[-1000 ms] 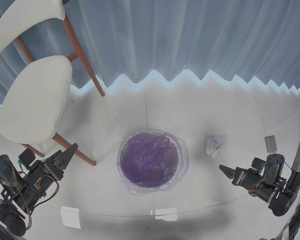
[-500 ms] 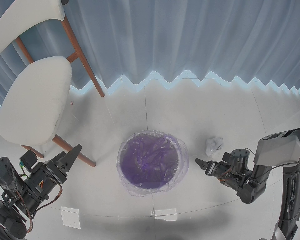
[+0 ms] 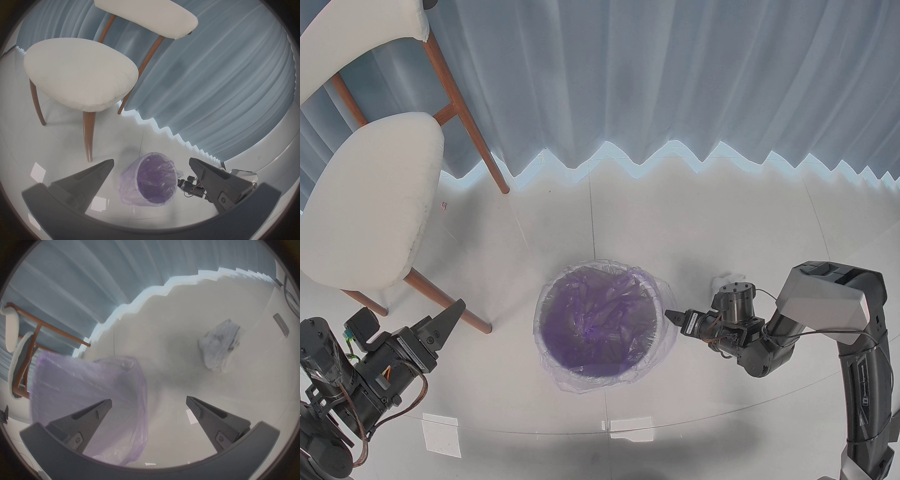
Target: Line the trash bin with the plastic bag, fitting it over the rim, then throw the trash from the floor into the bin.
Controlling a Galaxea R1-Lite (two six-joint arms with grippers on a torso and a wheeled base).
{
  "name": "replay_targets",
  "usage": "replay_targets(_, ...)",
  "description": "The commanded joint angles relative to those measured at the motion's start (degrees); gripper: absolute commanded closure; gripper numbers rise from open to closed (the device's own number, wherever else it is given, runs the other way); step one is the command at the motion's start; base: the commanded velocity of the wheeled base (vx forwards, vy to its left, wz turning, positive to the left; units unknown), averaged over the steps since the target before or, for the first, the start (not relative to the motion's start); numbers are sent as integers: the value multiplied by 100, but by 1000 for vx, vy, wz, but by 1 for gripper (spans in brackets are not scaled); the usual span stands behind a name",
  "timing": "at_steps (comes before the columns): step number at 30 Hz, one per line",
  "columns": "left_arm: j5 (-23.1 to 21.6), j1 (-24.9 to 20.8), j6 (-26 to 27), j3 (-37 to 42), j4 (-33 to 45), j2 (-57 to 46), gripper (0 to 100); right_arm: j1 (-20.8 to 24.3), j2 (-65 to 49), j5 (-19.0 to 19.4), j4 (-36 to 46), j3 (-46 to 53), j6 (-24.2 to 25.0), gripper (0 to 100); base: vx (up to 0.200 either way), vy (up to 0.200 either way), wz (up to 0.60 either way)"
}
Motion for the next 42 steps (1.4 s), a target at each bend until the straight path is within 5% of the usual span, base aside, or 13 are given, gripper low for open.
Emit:
replay_targets(1,30,-6,-56,99,93,-35,0,177,337,0,229,-213,-61,0,0,0,0)
replay_targets(8,30,3,-47,99,189,-44,0,221,556,0,527,-432,-140,0,0,0,0)
replay_targets(15,38,29,-38,99,189,-70,0,230,512,-18,1740,-951,-113,0,0,0,0)
replay_targets(20,38,38,-38,99,189,-96,0,230,486,-369,1907,-1012,186,0,0,0,0)
replay_targets(27,38,46,-38,99,198,-132,0,-60,-463,-422,1846,-441,739,0,0,0,0)
replay_targets(33,30,108,-64,99,198,-132,0,-157,-1404,-228,1784,912,669,0,0,0,0)
replay_targets(36,30,108,-56,99,198,-132,0,-174,-1544,-123,1538,1299,493,0,0,0,0)
replay_targets(42,56,117,-3,99,251,-167,0,-605,-1711,-97,-1564,2697,-685,0,0,0,0)
